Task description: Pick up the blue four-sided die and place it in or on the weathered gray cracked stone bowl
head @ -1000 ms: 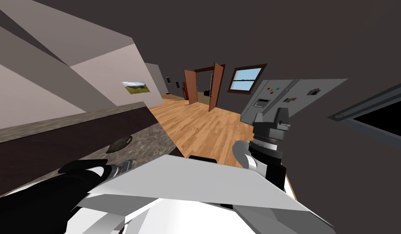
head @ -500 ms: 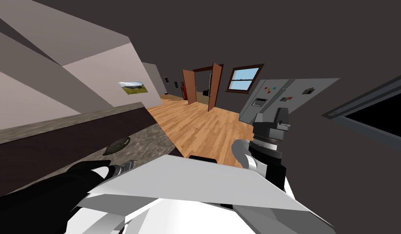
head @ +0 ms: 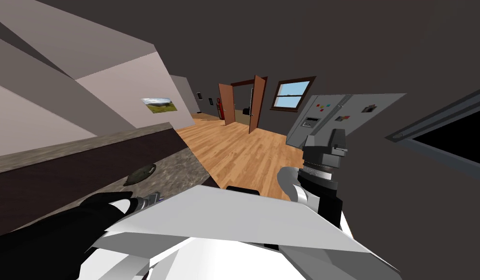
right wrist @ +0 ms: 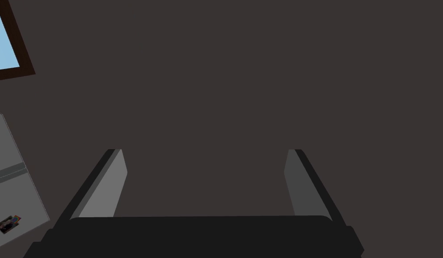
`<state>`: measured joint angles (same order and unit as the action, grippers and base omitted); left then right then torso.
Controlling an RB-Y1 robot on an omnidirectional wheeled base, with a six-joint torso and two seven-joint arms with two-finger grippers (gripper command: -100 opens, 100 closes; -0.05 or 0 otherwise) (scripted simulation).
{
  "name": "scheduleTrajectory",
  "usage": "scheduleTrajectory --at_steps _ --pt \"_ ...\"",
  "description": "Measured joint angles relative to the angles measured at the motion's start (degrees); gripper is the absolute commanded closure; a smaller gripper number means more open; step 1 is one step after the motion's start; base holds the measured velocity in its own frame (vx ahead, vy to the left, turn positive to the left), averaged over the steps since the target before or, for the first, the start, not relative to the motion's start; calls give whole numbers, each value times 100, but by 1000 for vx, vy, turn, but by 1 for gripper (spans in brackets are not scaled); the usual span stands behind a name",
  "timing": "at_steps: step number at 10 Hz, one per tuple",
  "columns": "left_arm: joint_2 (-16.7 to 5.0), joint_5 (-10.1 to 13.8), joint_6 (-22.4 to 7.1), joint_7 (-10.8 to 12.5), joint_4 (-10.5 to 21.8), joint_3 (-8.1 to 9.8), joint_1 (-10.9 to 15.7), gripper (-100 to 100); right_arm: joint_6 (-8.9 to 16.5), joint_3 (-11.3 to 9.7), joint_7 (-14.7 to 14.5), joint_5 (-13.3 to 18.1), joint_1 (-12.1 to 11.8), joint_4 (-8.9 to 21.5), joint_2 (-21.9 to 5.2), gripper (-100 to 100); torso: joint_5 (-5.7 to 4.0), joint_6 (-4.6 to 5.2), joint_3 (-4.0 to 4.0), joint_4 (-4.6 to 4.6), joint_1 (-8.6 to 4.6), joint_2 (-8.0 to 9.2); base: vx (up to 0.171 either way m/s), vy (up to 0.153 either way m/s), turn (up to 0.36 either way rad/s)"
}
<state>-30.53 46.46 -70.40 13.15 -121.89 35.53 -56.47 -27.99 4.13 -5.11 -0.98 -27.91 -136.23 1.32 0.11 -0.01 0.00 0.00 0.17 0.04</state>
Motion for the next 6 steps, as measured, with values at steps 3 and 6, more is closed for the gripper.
scheduleTrajectory --at_steps 3,6 --pt "-49 126 -124 53 -221 126 -112 100 0 0 0 0 0 0 0 0 -2 -4 -1 -1 -2 -2 11 6 60" --pt "-45 163 -191 95 -363 173 -182 100 0 0 0 0 0 0 0 0 0 0 -1 0 -1 -1 -20 -6 -13"
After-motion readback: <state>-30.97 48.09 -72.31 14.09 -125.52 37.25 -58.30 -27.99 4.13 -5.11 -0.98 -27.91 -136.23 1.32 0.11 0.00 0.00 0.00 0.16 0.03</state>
